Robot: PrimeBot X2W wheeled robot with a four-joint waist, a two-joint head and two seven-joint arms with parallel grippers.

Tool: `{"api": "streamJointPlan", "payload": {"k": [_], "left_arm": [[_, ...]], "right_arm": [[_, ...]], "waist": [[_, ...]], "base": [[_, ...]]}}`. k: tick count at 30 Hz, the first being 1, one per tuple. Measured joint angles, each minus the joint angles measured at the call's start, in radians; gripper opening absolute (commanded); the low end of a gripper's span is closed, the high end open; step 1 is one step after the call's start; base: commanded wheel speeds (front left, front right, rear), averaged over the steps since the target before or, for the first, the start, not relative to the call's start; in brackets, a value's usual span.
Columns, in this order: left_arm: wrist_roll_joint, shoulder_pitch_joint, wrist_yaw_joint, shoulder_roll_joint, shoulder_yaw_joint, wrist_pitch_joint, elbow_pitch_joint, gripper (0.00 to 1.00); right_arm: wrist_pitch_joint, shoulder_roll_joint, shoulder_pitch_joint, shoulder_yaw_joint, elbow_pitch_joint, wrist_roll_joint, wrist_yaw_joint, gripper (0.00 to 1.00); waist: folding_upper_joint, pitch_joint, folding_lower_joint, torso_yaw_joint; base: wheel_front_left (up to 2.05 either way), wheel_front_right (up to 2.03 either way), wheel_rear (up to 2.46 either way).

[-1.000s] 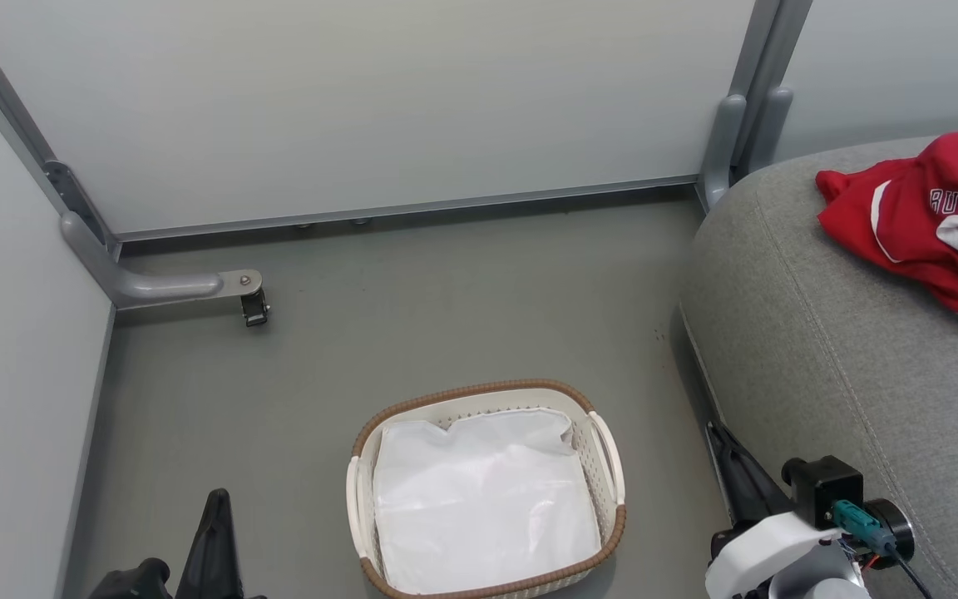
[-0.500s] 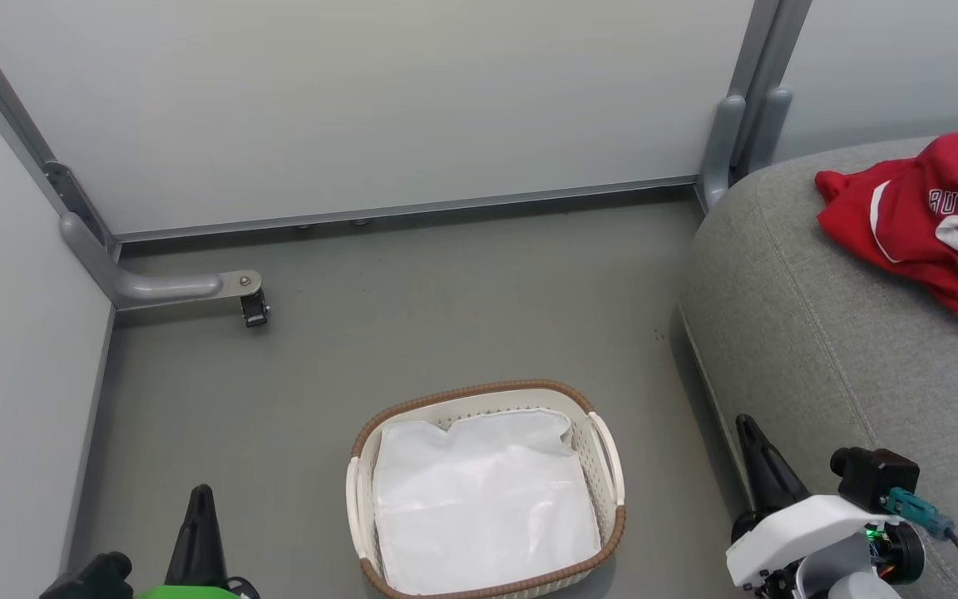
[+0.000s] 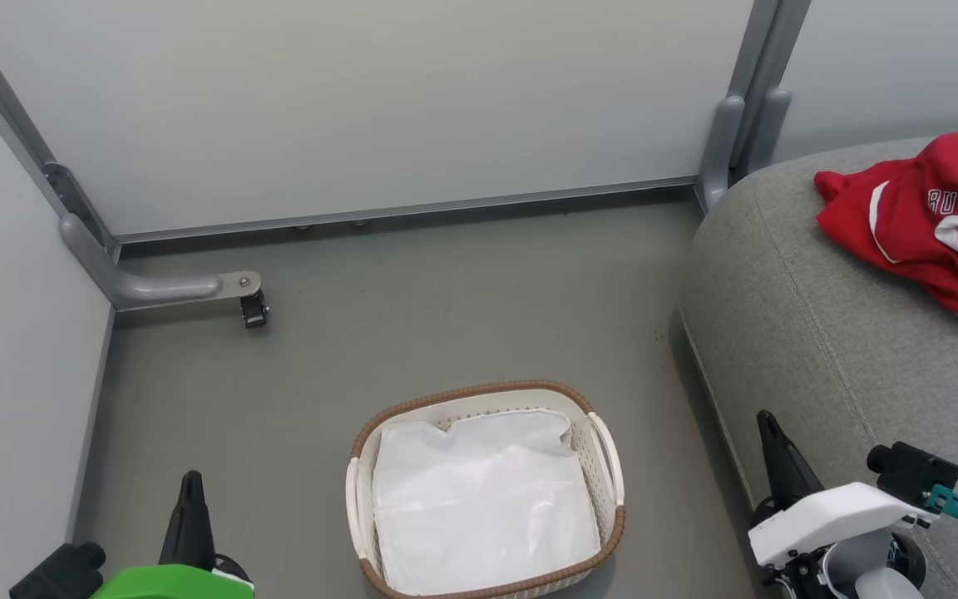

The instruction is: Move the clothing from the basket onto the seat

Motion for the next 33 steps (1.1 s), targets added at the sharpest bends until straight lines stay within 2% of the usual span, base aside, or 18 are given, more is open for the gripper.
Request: {"api": "streamJointPlan", "payload": {"k": [33], "left_arm": [[-0.365, -0.073, -0.017, 0.000, 0.045, 0.105, 0.005, 0.00]], "right_arm": [[0.101, -0.007, -0.009, -0.066, -0.027, 0.416, 0.000, 0.00]], "waist": [[0.0000, -0.003, 0.0000, -0.002]], "base": [[0.00, 0.00, 0.00]]}}
